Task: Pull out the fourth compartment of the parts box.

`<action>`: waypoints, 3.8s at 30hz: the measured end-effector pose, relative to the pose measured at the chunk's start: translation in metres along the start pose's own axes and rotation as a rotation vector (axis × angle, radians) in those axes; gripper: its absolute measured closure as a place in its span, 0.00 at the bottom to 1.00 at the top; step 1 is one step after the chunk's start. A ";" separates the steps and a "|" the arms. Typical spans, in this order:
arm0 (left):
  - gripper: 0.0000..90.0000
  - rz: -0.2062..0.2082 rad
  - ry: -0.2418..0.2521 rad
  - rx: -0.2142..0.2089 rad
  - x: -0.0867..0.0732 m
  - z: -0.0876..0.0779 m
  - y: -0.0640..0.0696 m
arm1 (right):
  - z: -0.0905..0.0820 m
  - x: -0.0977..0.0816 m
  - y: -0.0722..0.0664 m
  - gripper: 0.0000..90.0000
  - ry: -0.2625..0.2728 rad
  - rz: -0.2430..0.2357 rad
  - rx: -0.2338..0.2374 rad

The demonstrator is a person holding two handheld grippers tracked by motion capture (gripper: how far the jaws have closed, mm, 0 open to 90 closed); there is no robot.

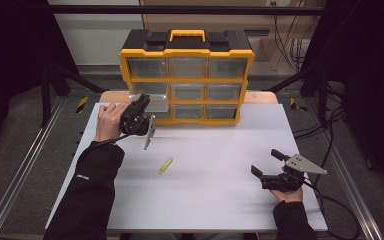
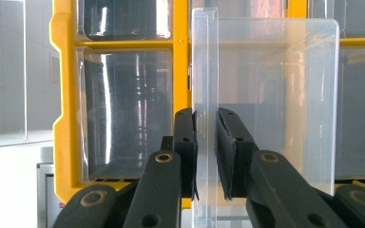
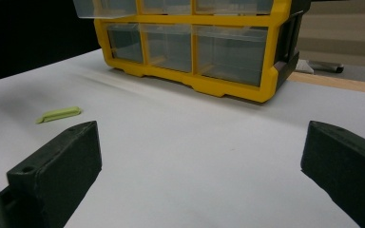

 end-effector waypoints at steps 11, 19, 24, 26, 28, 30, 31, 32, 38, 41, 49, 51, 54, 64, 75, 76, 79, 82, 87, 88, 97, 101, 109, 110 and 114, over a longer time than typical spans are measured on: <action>0.88 0.001 0.004 0.011 0.002 -0.006 0.002 | 0.000 0.000 0.000 0.00 0.002 -0.001 0.000; 0.88 0.000 0.002 0.010 0.003 -0.010 0.004 | 0.000 0.000 0.000 0.00 0.001 -0.002 0.001; 0.88 0.007 -0.005 0.012 0.003 -0.012 0.004 | 0.000 0.001 0.000 0.00 0.003 -0.003 0.001; 0.88 0.002 0.001 0.015 0.003 -0.013 0.005 | 0.000 0.001 0.000 0.00 0.004 -0.001 0.002; 0.88 0.007 -0.001 0.018 0.003 -0.014 0.005 | 0.000 0.001 0.000 0.00 0.004 -0.002 0.001; 0.88 0.008 0.000 0.019 0.003 -0.015 0.005 | 0.000 0.000 0.000 0.00 0.001 -0.003 0.000; 0.88 0.004 0.002 0.017 0.004 -0.015 0.006 | 0.000 0.000 -0.001 0.00 -0.001 -0.002 0.000; 0.88 0.003 0.006 0.019 0.004 -0.015 0.006 | 0.000 0.000 -0.001 0.00 0.000 -0.002 0.000; 0.88 0.002 0.007 0.021 0.004 -0.018 0.006 | 0.000 0.000 -0.001 0.00 0.002 -0.002 0.001; 0.88 0.007 0.006 0.023 0.004 -0.020 0.006 | 0.000 0.001 0.000 0.00 0.003 -0.003 0.000; 0.88 0.007 0.011 0.026 0.004 -0.023 0.008 | 0.000 0.000 -0.001 0.00 0.000 -0.001 0.001; 0.88 0.007 0.015 0.025 0.003 -0.023 0.007 | 0.000 0.000 -0.001 0.00 0.000 -0.001 0.001; 0.88 0.007 0.017 0.025 0.002 -0.024 0.007 | 0.000 0.000 -0.001 0.00 0.000 -0.001 0.001; 0.88 0.003 0.014 0.027 0.004 -0.027 0.009 | 0.000 0.000 0.000 0.00 0.001 -0.002 0.000; 0.87 0.018 0.017 0.020 0.003 -0.027 0.008 | 0.000 0.000 -0.001 0.00 0.000 -0.002 0.000; 0.87 0.020 0.016 0.016 0.003 -0.027 0.007 | 0.000 0.000 -0.001 0.00 0.000 -0.002 0.001; 0.86 0.008 0.017 0.002 0.003 -0.027 0.006 | 0.000 0.000 -0.001 0.00 -0.001 -0.002 0.000; 0.86 -0.009 0.014 -0.012 0.004 -0.028 0.005 | 0.000 0.000 -0.001 0.00 -0.002 -0.001 0.000; 0.85 -0.078 0.020 -0.047 0.005 -0.033 0.002 | 0.000 0.000 -0.001 0.00 -0.004 0.000 0.002; 0.84 -0.088 0.024 -0.053 0.005 -0.033 0.002 | 0.000 0.000 -0.001 0.00 -0.003 0.001 0.002; 0.74 -0.281 0.038 -0.097 0.000 -0.041 -0.007 | 0.000 0.000 -0.001 0.00 -0.004 0.001 0.001; 0.65 -0.413 0.052 -0.117 -0.002 -0.043 -0.009 | 0.000 0.001 -0.001 0.00 0.000 0.001 0.001; 0.54 -0.606 0.078 -0.161 -0.001 -0.046 -0.014 | 0.000 0.001 -0.001 0.00 0.000 0.001 0.001; 0.48 -0.629 0.081 -0.166 -0.002 -0.046 -0.015 | 0.000 0.001 0.000 0.00 0.001 0.002 0.001; 0.43 -0.709 0.085 -0.191 -0.003 -0.047 -0.016 | 0.000 0.001 0.000 0.00 0.002 0.001 0.001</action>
Point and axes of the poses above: each handheld gripper's, and its own axes: z roughly forward along the jaws, x roughly out of its top, y roughly to its right, the point moved 4 cm from there along z, roughly forward along the jaws, and after that the axes turned 7 degrees about -x, right-handed, at the moved point
